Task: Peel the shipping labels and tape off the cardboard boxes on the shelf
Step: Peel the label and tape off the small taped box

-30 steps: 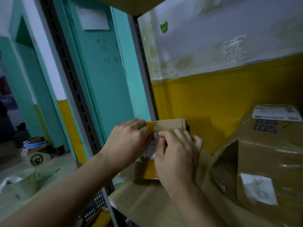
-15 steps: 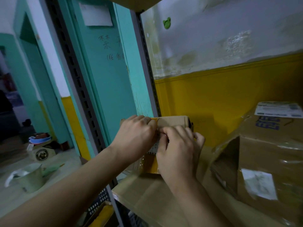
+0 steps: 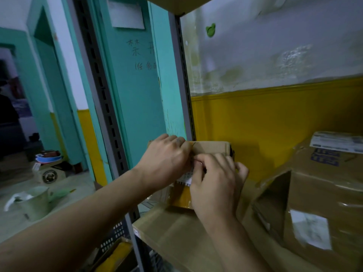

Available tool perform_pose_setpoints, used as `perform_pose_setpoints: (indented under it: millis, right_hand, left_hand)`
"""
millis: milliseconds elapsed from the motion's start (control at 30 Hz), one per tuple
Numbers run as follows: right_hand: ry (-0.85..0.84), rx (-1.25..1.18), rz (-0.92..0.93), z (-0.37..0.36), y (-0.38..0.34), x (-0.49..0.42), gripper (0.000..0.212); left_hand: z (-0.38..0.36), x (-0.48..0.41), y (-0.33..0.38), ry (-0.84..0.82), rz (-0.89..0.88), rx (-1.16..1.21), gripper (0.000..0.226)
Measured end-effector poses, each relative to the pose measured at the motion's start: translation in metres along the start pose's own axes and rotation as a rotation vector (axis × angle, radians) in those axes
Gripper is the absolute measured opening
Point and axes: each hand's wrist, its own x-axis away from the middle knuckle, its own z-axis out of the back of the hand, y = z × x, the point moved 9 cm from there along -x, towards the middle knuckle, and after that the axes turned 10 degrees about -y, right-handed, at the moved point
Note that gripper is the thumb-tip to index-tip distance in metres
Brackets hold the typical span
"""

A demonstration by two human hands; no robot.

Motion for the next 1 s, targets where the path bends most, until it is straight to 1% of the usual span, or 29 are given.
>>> perform_pose_setpoints:
  millis: [67, 167, 433, 533, 633, 767, 867, 933, 1000]
  right_hand:
    - [-0.011, 0.002, 0.005, -0.001, 0.000, 0.000, 0.012]
    - [-0.019, -0.001, 0.016, -0.001, 0.000, 0.000, 0.010]
    - [-0.024, -0.014, 0.015, -0.002, 0.003, 0.001, 0.010]
    - [-0.011, -0.025, 0.009, 0.000, 0.005, 0.001, 0.009]
    - [-0.006, -0.029, -0.006, 0.000, 0.008, -0.001, 0.011]
    - [-0.010, -0.037, -0.004, -0.001, 0.009, 0.000, 0.022]
    - [-0.012, -0.044, 0.010, 0.000, 0.007, 0.001, 0.025]
    - [-0.020, -0.036, 0.012, 0.000, 0.006, 0.001, 0.023]
    - [-0.023, -0.027, 0.013, -0.001, 0.006, 0.001, 0.015]
  left_hand:
    - [0.001, -0.001, 0.000, -0.018, -0.011, -0.001, 0.024]
    - [0.001, 0.000, -0.003, -0.044, -0.013, 0.059, 0.014]
    - [0.001, -0.001, -0.010, -0.163, 0.048, 0.187, 0.011]
    - [0.002, 0.000, -0.012, -0.183, 0.047, 0.210, 0.009]
    - [0.008, 0.002, -0.017, -0.137, 0.040, 0.259, 0.013]
    - [0.004, 0.006, -0.018, -0.189, 0.068, 0.257, 0.023]
    - [0.006, 0.004, -0.019, -0.180, 0.090, 0.227, 0.021]
    - [0.007, 0.001, -0.018, -0.181, 0.082, 0.212, 0.021]
    - [0.008, -0.001, -0.015, -0.185, 0.059, 0.183, 0.023]
